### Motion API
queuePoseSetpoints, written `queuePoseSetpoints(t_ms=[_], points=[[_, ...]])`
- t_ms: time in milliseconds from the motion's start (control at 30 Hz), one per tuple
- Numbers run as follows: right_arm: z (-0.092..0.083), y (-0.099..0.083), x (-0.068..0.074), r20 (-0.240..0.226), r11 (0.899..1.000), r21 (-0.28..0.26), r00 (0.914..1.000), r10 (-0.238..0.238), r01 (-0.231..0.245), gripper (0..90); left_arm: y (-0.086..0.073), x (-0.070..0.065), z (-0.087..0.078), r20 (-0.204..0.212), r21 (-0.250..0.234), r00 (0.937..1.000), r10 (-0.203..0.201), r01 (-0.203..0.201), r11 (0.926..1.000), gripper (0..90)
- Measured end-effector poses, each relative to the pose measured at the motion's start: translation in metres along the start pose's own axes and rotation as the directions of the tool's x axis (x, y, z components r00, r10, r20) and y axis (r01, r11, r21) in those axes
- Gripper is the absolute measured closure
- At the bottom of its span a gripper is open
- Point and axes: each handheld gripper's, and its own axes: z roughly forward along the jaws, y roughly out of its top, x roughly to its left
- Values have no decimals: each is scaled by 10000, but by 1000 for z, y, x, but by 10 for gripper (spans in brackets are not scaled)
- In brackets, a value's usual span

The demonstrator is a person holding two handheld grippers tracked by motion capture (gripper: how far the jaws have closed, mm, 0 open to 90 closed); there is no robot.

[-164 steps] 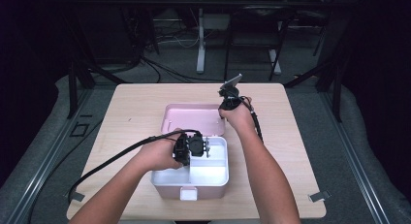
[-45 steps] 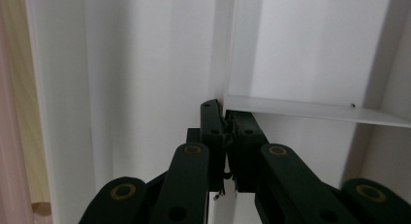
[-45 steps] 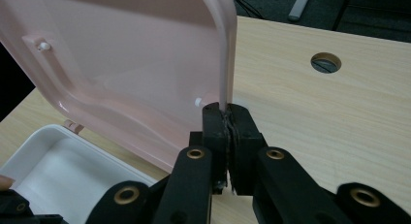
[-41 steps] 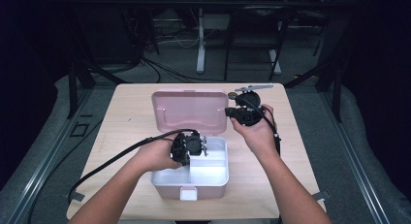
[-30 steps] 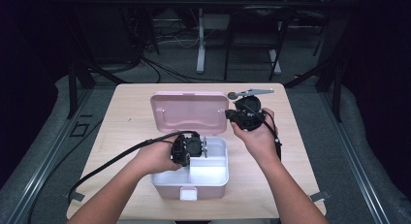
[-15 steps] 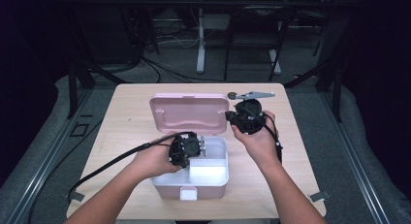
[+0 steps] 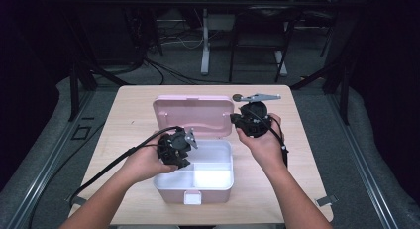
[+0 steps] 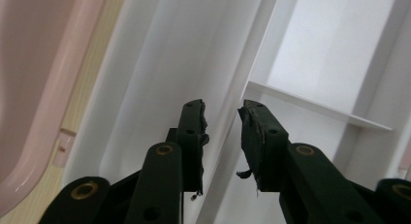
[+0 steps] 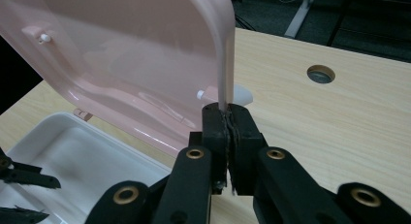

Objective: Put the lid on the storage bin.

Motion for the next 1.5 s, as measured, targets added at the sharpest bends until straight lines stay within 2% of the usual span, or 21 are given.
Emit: queuePoseSetpoints(t_ms=[67, 133, 167, 300, 333, 367, 400, 433, 500, 800, 967, 1033, 1067, 1133, 1167, 1200, 1233, 1300, 1400, 1433, 1500], points=[[0, 0, -1, -163, 10000, 21, 9999, 27, -26, 873, -7, 4, -8, -50, -474, 9992, -386, 383, 9981, 684], [0, 0, -1, -174, 10000, 31, 9998, 41, -40, 872, -10, 6, -10, -23, -621, 9987, -516, 513, 9968, 684], [0, 0, -1, -175, 10000, 29, 9998, 26, -26, 873, -15, 10, -14, -7, -884, 9969, -788, 784, 9930, 684], [0, 0, -1, -178, 10000, 30, 9998, 23, -23, 873, -22, 15, -19, -174, -1155, 9936, -1118, 1090, 9873, 684], [0, 0, -1, -178, 10000, 29, 9998, 24, -24, 872, -24, 16, -20, -154, -1301, 9918, -1265, 1235, 9838, 684], [0, 0, -1, -178, 10000, 26, 9998, 20, -20, 873, -29, 20, -24, -193, -1617, 9878, -1543, 1492, 9755, 684], [0, 0, -1, -178, 10000, 26, 9998, 20, -20, 873, -29, 20, -24, -193, -1617, 9878, -1543, 1492, 9755, 684], [0, 0, -1, -178, 10000, 17, 9998, 27, -27, 872, -33, 23, -27, -291, -1776, 9848, -1714, 1637, 9704, 684], [0, 0, -1, -183, 10000, 19, 9998, 25, -25, 872, -35, 23, -29, -386, -1883, 9828, -1805, 1702, 9672, 683], [-1, 0, -1, -96, 10000, 9, 9999, 88, -88, 871, -50, 33, -45, -378, -2794, 9671, -2516, 2315, 9318, 671], [-1, -1, -1, -128, 9999, -44, 9999, 110, -111, 870, -57, 37, -52, -585, -3075, 9559, -2877, 2569, 9162, 630], [-1, -1, -1, -132, 10000, -11, 9999, 93, -93, 869, -59, 39, -56, -713, -3298, 9511, -3005, 2619, 9070, 587], [-1, -1, -1, -132, 10000, -11, 9999, 93, -93, 869, -59, 39, -56, -713, -3298, 9511, -3005, 2619, 9070, 575], [-1, -1, 0, -78, 9999, -78, 9999, 82, -82, 869, -62, 41, -60, -865, -3470, 9458, -3130, 2659, 8994, 563], [-2, -1, 0, -124, 10000, -26, 9999, 59, -59, 868, -63, 42, -63, -984, -3636, 9395, -3283, 2731, 8906, 551], [-2, -1, 0, -124, 10000, -26, 9999, 59, -59, 868, -63, 42, -63, -984, -3636, 9395, -3283, 2731, 8906, 540], [-2, -2, 0, -125, 10000, -29, 9999, 40, -40, 868, -65, 44, -65, -1076, -3775, 9326, -3445, 2822, 8820, 531], [-2, -2, 0, -188, 10000, -27, 9998, 35, -35, 868, -66, 45, -66, -1124, -3807, 9302, -3495, 2846, 8798, 528], [-2, -2, -1, -299, 10000, -26, 9995, 30, -31, 867, -68, 48, -70, -1210, -4085, 9174, -3791, 3021, 8613, 515], [-2, -2, -1, -292, 10000, -35, 9996, 25, -26, 867, -69, 49, -71, -1192, -4260, 9108, -3952, 3127, 8490, 515], [-2, -2, 0, -220, 10000, -43, 9998, 31, -32, 867, -70, 51, -73, -1202, -4475, 8996, -4199, 3285, 8318, 515]])
